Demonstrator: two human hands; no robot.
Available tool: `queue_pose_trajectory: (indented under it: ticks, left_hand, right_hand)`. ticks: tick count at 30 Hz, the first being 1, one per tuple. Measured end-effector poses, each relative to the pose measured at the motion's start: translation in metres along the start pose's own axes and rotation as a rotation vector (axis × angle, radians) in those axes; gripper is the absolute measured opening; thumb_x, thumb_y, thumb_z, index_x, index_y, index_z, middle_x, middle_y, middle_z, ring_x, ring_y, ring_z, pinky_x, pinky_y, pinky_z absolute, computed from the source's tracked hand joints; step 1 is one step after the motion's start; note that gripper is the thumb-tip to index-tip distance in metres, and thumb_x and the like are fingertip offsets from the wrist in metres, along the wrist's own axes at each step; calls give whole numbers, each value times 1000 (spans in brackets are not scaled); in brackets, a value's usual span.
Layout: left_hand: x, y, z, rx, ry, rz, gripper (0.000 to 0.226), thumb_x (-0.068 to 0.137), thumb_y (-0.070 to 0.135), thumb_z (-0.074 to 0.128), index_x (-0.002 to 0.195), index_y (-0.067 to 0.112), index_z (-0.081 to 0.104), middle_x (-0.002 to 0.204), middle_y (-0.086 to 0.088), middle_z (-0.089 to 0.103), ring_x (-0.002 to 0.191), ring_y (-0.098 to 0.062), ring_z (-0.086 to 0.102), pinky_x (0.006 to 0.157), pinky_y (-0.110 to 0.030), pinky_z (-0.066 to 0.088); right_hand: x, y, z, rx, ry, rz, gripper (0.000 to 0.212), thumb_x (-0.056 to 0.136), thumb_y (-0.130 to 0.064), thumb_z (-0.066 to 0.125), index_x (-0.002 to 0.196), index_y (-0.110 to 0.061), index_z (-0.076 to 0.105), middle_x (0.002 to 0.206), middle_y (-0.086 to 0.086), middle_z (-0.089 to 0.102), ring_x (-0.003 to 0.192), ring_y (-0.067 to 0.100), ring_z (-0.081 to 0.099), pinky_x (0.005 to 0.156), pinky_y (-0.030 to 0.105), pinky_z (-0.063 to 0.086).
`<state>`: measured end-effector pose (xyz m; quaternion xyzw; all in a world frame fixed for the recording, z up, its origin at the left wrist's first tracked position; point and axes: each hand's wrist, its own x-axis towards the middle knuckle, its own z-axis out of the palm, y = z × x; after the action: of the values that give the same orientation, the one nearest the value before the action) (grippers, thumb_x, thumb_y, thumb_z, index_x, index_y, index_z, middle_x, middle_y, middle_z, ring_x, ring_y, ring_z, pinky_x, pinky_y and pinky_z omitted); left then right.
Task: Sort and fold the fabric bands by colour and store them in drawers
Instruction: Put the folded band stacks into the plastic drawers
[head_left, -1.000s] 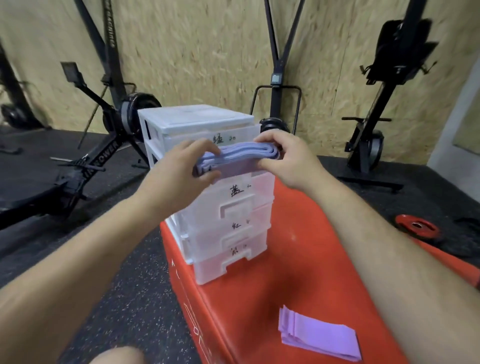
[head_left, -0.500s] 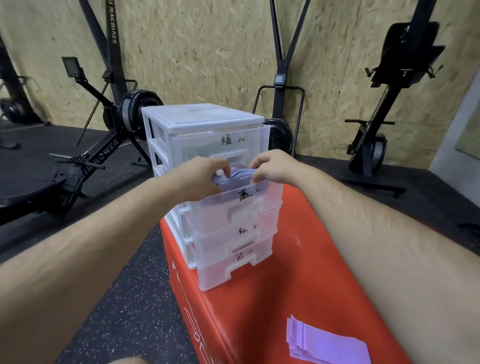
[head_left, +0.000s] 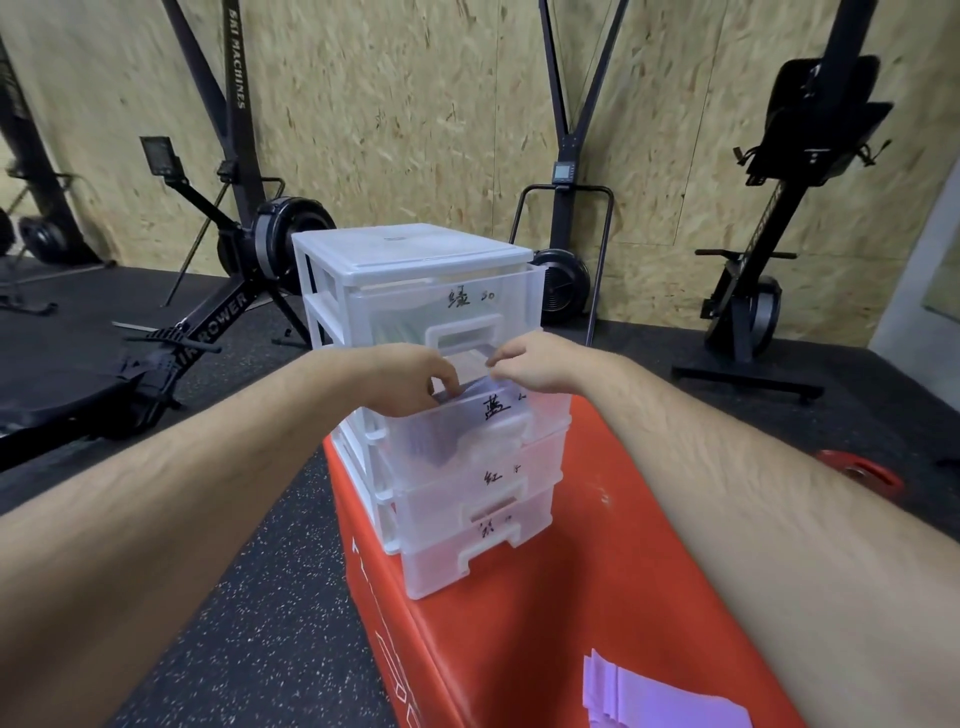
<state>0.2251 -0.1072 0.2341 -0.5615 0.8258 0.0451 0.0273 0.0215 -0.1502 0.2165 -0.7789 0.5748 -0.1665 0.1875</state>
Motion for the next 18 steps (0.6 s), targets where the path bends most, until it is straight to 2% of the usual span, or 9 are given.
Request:
queue_pose_trajectory:
  ticks: [2,4,6,7,10,12,14,16,18]
  left_hand:
    - [-11,1,2,-48,149,9,28,100,26,49,124,28,63,120,3,64,110,-20,59,93,-30,46]
    - [-27,2,14,-28,447,96,29,101,20,46,123,21,65,124,1,65,113,-21,59,90,-29,45]
    - [-43,2,38,102,696,253,29,98,18,51,123,17,66,129,0,64,120,-21,58,98,-32,45]
    - [-48,0,54,211,757,310,31,95,18,56,125,16,66,133,-1,62,126,-21,55,105,-35,42]
    - [-55,-4,103,481,753,309,50,90,24,63,137,10,57,154,-7,41,146,-26,34,120,-43,23]
    - [-57,-8,121,606,726,239,62,93,20,57,150,6,38,164,-12,18,152,-27,14,123,-46,14]
    - [-56,-12,127,689,755,197,62,96,11,48,153,3,27,165,-14,9,153,-28,5,124,-48,10]
    - [-52,-15,126,734,801,177,56,94,3,35,150,-1,33,163,-16,17,152,-29,14,123,-48,12]
    - [-45,-17,123,748,823,145,57,89,1,27,141,-3,48,157,-17,34,145,-29,34,118,-44,21]
  right_hand:
    - [-8,15,6,59,224,-93,27,95,-32,57,117,-25,72,124,-8,67,119,13,58,99,29,44]
    - [-27,36,21,70,515,-217,23,95,-27,54,110,-23,70,116,-8,65,115,13,54,100,32,44]
    - [-51,55,46,35,707,-272,23,92,-23,51,108,-21,68,112,-6,59,111,17,51,97,35,44]
    - [-61,63,59,20,732,-270,28,91,-21,49,112,-21,67,114,-5,58,111,18,51,96,36,45]
    - [-76,73,90,-11,596,-176,50,87,-17,49,135,-24,59,133,-4,52,123,18,47,103,40,45]
    - [-78,73,97,-28,509,-115,64,86,-13,50,147,-29,46,146,-4,44,132,18,40,109,39,41]
    - [-73,71,96,-63,470,-88,70,84,-13,49,151,-31,40,152,-5,39,136,19,38,112,41,38]
    - [-65,66,92,-95,415,-64,72,84,-14,48,152,-32,37,156,-6,35,139,20,36,113,43,37]
    - [-56,61,90,-121,354,-35,73,85,-14,47,154,-34,33,158,-7,32,141,22,34,113,44,36]
